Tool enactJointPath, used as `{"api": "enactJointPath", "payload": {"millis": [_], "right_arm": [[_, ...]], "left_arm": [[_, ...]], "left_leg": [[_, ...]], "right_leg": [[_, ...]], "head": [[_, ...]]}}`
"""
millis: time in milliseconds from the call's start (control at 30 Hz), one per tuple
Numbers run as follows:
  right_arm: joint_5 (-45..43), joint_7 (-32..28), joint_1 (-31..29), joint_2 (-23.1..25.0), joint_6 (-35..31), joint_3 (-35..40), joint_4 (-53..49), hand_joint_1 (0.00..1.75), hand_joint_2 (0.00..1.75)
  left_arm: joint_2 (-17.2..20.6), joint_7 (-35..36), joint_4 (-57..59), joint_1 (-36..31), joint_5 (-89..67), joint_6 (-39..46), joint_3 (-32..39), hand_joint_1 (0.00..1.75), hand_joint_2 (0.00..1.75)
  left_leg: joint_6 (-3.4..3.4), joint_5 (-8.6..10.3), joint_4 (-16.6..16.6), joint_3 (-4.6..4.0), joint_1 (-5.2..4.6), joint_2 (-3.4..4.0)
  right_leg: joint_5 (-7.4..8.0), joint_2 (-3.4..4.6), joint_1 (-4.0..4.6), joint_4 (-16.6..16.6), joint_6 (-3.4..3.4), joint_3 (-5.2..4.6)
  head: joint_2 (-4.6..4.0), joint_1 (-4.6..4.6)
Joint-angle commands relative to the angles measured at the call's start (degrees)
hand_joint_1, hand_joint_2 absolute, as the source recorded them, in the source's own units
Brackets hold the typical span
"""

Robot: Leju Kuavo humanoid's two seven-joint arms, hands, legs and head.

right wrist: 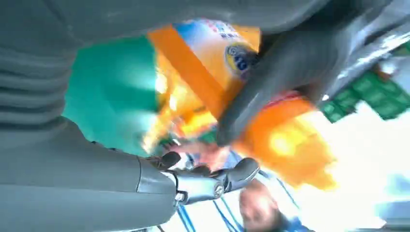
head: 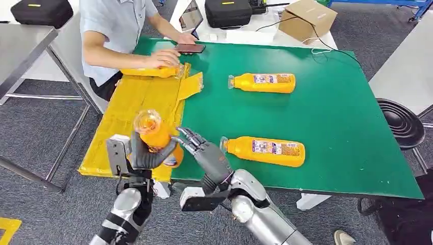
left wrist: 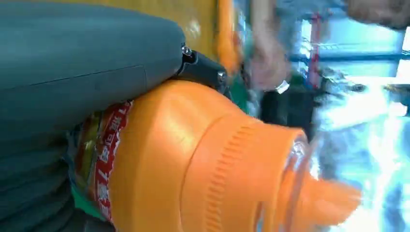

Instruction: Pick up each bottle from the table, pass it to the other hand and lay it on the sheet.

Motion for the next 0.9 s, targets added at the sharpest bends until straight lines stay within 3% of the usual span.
{"api": "enactJointPath", "payload": {"millis": [33,200,300,567,667,733,900], "right_arm": [[-0.06,-0.85,0.80,0.25,-1.12,-1.83,0.13,0.00,0.00],[-0.38,-0.91,0.87,0.41,-0.63,-2.06,0.19,0.00,0.00],[0.65,-0.85,0.79,0.59,-0.26,-2.31,1.36,0.00,0.00],[3.25,-0.35,1.62,1.16,0.31,-4.54,0.62,0.00,0.00],[3.04,-1.20,2.40,1.40,1.89,-5.08,-0.40,0.00,0.00],[2.95,-1.72,3.01,1.31,2.99,-5.23,-1.86,0.00,0.00],[2.03,-2.54,3.16,2.10,5.35,-4.64,-2.33,0.00,0.00]], "left_arm": [[4.06,2.03,5.22,-10.04,-4.83,-0.65,5.96,1.75,1.75],[4.12,1.45,5.54,-9.82,-7.11,0.15,5.25,1.75,1.75],[6.38,2.85,8.89,-13.87,-19.44,4.90,3.44,1.75,1.75],[9.46,11.52,23.89,-25.16,-41.61,3.53,6.49,1.75,1.75],[13.04,17.70,34.07,-31.72,-57.22,-3.19,0.58,1.75,1.75],[13.15,20.03,40.94,-35.90,-63.25,-11.97,-2.88,1.75,1.75],[9.50,21.79,51.89,-39.80,-63.59,-20.14,-1.72,1.75,1.75]], "left_leg": [[-0.11,0.06,0.02,0.02,0.04,-0.23],[-0.16,0.07,-0.01,0.06,0.03,-0.05],[-0.18,0.08,0.00,0.04,0.05,-0.13],[-0.17,0.14,0.01,-0.02,0.04,-0.16],[-0.24,0.15,0.03,0.03,0.07,-0.13],[-0.26,0.15,0.07,0.01,0.09,-0.25],[-0.20,0.14,0.06,0.04,0.06,-0.24]], "right_leg": [[-0.05,-0.27,0.05,0.06,-0.12,0.06],[-0.03,-0.11,0.02,0.07,-0.10,0.09],[-0.03,-0.17,0.04,0.05,-0.11,0.09],[0.00,-0.18,0.03,0.08,-0.08,0.02],[-0.03,-0.20,0.07,0.15,-0.15,0.06],[-0.06,-0.32,0.09,0.21,-0.17,0.07],[-0.06,-0.28,0.05,0.22,-0.10,0.06]], "head": [[0.00,0.09],[0.00,0.11],[0.00,0.11],[0.00,0.11],[0.00,0.11],[0.00,0.13],[0.00,0.11]]}}
